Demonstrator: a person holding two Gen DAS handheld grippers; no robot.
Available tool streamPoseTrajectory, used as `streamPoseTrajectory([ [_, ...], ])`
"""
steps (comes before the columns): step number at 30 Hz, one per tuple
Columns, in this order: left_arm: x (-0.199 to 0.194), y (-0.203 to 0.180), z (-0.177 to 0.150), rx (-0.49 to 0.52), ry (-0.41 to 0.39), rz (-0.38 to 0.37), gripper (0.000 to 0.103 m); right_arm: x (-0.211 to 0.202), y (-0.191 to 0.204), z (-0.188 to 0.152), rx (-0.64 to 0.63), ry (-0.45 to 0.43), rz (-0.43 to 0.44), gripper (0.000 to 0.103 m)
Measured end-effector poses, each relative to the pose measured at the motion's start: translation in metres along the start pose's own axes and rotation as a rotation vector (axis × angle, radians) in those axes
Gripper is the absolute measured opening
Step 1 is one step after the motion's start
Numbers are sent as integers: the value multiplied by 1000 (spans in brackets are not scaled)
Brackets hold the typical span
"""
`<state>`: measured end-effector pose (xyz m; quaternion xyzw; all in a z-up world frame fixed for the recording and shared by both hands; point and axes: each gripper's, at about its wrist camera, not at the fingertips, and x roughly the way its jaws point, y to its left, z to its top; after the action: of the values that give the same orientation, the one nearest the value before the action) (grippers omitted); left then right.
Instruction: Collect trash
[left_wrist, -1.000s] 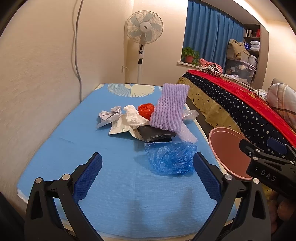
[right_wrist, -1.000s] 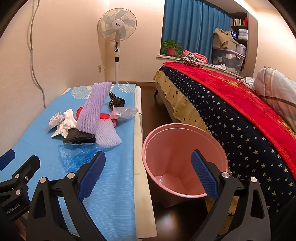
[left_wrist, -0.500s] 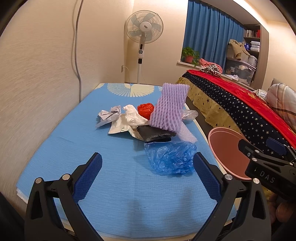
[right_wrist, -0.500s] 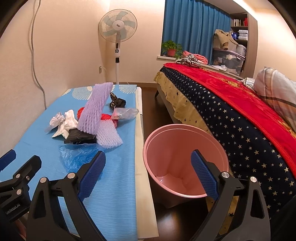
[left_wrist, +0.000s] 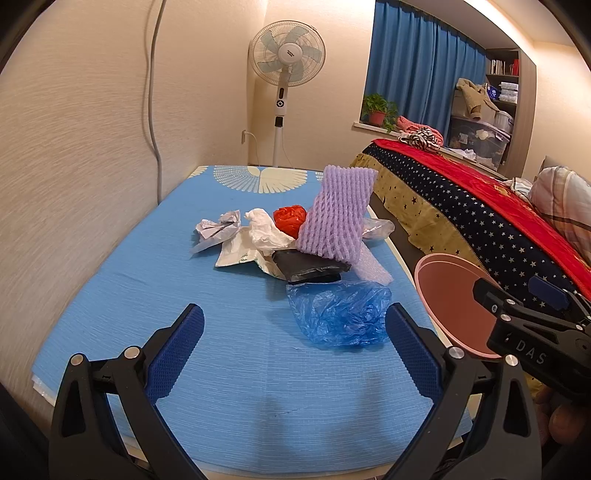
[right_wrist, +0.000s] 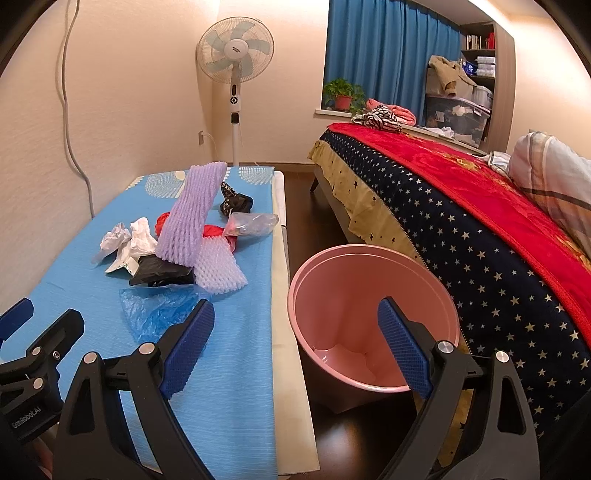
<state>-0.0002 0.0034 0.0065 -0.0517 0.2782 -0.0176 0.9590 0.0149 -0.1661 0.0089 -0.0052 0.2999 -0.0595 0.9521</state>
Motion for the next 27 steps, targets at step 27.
streamPoseTrajectory([
  [27, 3, 1, 0, -27, 11, -9, 89, 0, -4, 6, 13, -3, 40, 77],
])
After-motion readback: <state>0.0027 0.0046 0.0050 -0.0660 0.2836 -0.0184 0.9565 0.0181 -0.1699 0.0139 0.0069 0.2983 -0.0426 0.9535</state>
